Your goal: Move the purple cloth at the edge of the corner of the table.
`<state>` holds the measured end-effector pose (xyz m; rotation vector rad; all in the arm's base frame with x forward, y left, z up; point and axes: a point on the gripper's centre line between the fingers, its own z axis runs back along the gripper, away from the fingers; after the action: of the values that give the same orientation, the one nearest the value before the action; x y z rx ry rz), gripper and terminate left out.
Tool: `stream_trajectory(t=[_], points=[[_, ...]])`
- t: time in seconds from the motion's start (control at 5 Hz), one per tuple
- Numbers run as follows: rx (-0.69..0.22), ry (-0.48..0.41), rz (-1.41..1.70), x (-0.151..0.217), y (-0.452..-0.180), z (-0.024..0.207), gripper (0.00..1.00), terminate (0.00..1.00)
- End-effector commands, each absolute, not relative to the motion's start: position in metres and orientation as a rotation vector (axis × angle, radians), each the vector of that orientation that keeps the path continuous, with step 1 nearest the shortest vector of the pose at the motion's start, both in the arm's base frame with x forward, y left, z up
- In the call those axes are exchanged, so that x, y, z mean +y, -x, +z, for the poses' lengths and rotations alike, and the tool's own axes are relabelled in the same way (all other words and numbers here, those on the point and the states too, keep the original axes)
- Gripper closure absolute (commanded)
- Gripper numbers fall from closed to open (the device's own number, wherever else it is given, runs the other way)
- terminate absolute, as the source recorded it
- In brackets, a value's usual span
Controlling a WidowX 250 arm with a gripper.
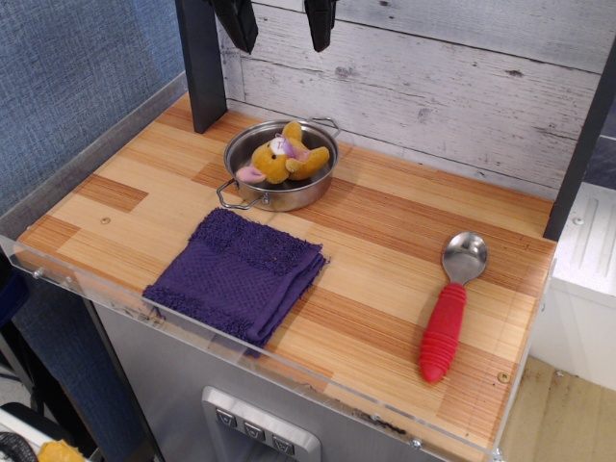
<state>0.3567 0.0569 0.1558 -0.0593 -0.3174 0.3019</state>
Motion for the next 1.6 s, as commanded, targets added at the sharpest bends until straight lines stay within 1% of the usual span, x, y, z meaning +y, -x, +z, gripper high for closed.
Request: stream_trajectory(t=[0.0,0.2,0.4,0.6,0.8,1.0,1.2,1.4], points=[[-0.317,0.059,0.302,0.057,-0.357,0.156,0.00,0.00],[-0.316,0.077,0.246,0.056,-0.340,0.141,0.00,0.00],[-0.289,0.096,0.193,0.050,-0.322,0.132,0.00,0.00],[-0.266,0.083,0.137,0.049,-0.299,0.125,0.00,0.00],[-0.274,0.070,0.103,0.054,-0.280,0.119,0.00,0.00],[-0.284,0.063,0.049,0.053,-0.266,0.106,0.00,0.00],[-0.279,0.058,0.029,0.052,-0.262,0.093,0.00,0.00],[-0.263,0.055,0.008,0.050,-0.264,0.078,0.00,0.00]])
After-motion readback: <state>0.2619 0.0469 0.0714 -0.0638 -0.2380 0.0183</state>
